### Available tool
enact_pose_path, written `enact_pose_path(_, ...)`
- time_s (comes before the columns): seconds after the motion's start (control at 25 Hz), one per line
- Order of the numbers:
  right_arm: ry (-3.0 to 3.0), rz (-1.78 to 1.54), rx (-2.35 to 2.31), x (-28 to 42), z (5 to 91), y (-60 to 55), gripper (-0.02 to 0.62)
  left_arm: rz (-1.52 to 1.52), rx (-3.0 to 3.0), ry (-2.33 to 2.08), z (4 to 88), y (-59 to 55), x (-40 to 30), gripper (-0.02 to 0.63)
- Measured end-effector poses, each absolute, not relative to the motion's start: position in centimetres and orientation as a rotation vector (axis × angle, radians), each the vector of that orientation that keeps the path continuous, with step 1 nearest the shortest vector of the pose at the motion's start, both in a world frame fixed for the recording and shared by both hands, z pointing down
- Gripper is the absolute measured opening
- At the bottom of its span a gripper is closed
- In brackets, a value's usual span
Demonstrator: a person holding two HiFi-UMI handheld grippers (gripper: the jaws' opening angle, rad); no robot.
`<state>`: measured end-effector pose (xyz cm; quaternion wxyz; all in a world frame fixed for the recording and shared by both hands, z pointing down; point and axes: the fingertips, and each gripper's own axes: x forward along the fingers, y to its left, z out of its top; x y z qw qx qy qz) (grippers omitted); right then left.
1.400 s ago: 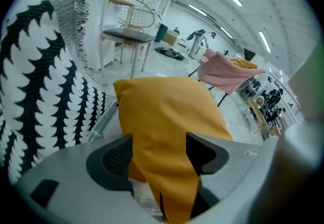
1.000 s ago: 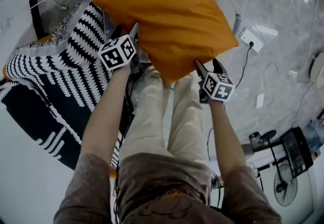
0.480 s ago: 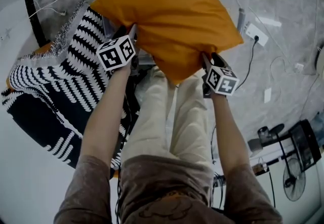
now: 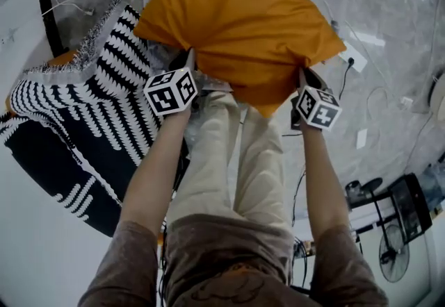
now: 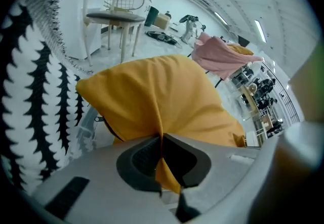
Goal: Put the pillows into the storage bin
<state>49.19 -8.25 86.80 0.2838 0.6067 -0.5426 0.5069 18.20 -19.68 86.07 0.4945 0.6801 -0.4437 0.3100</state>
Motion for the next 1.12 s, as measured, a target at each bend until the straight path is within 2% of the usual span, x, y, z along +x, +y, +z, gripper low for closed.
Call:
enact_pose_path(0.28, -1.595, 1.186, 1.579, 50.5, 85.5, -15.2, 0.014, 0.637, 1.488, -1.15, 85.1, -14.3, 17.7, 0.008)
enact_pose_path(0.56, -1.635, 1.101, 1.535, 51.1, 85.4, -18.5, 0.024, 0.54, 1.404, -1.202, 84.7, -13.5, 18.4, 0.011)
enact_pose_path(0.64, -1.615, 1.104, 1.569, 52.5, 85.6, -18.8, 0.078, 0.567, 1.408, -1.188, 85.0, -12.8, 19.2, 0.074)
enact_pose_path(0.72, -1.617, 1.131, 1.599, 53.3, 85.7, -19.0, 0.279, 0.599, 1.43, -1.191, 85.2, -12.1, 19.8, 0.282)
enact_pose_path(0.76, -1.631, 1.143, 1.605, 53.1, 85.5, -19.2, 0.326, 0.612, 1.455, -1.211, 85.2, -12.2, 19.8, 0.334)
enact_pose_path(0.84, -1.67, 1.146, 1.599, 52.1, 85.2, -19.7, 0.339, 0.628, 1.502, -1.244, 85.0, -13.0, 19.6, 0.367)
enact_pose_path(1.12, -1.776, 1.158, 1.57, 49.1, 83.6, -19.8, 0.334, 0.613, 1.59, -1.235, 83.6, -15.8, 20.6, 0.373)
